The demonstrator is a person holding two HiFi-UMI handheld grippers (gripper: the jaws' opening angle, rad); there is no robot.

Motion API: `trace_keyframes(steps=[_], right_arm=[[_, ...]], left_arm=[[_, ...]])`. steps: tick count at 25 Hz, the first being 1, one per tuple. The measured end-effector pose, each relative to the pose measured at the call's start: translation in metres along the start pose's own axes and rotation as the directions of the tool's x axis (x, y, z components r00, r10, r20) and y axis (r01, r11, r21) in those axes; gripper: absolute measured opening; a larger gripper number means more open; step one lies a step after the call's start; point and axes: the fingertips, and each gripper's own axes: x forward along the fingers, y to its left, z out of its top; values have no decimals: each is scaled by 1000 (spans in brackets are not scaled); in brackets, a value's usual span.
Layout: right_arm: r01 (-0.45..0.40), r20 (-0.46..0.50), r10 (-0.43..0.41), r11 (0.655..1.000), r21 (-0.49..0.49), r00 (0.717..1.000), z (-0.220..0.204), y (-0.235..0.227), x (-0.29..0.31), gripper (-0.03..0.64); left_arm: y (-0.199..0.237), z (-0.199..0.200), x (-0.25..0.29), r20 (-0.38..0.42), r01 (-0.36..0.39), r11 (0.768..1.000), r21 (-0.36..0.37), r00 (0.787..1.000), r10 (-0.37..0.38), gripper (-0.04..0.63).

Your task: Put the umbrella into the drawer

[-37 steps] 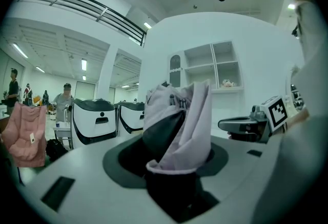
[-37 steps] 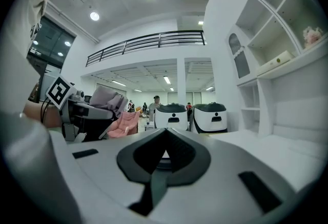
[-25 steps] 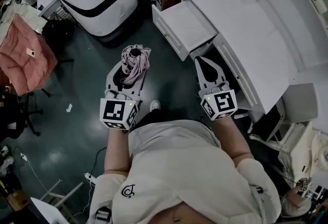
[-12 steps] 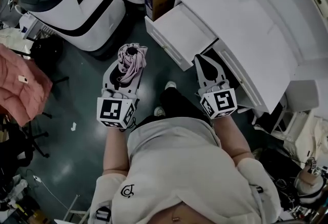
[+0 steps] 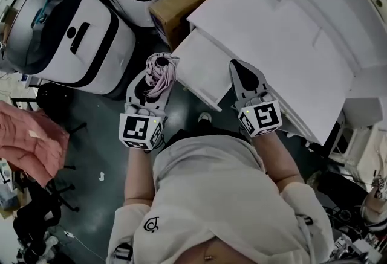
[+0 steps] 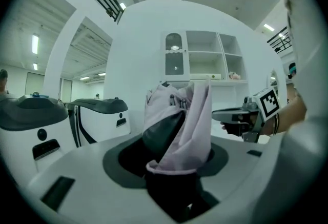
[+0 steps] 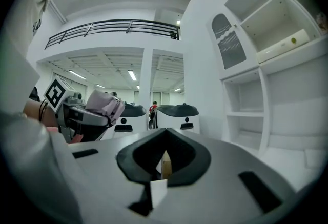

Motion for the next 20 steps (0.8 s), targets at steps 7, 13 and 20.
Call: trace_keyframes(steps=[7,13,20], right_arm=[[127,-29,-125,991,48,992,-18,-57,17,6],[296,-68,-291,951,84,954,-39,-88,6,6],[522,-111,-511,843,130,852,-61,-115,2,6]], left_arm=[[-5,-19,91,-84,167,985,32,983,-164,229],[-30,-53,163,-219,405,909,96,900,-378,229],[-52,-94,221,-356,677,725,124,712,-605,229]])
